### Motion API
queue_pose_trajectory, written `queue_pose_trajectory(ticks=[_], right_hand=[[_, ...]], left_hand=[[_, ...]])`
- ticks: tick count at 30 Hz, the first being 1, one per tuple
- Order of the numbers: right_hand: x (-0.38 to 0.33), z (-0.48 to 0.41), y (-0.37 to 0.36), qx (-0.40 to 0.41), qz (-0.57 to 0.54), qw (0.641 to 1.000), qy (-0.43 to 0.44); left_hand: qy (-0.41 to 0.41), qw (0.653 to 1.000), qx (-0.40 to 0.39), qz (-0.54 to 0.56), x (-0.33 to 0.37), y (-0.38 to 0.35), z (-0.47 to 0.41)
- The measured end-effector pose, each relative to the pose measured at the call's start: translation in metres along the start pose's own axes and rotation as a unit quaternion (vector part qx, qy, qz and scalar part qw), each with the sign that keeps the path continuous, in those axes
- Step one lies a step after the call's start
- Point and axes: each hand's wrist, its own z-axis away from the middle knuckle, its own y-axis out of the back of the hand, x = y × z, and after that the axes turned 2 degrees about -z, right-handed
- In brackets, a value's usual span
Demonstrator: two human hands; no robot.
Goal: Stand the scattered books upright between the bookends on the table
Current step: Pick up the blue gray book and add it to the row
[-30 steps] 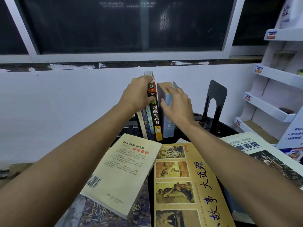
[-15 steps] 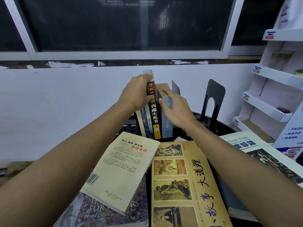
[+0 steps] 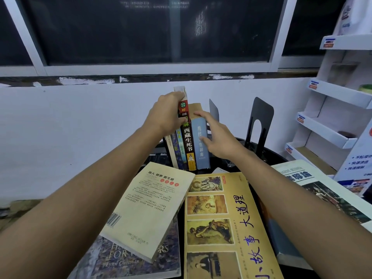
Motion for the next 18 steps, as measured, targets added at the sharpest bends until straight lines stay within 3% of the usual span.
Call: queue_pose_trajectory(ticks=[18], right_hand=[[-0.015, 0.014, 0.015, -0.011, 0.016, 1.000, 0.003]], left_hand=[[-0.022, 1.000, 0.004, 0.015, 0.000, 0.018, 0.021]])
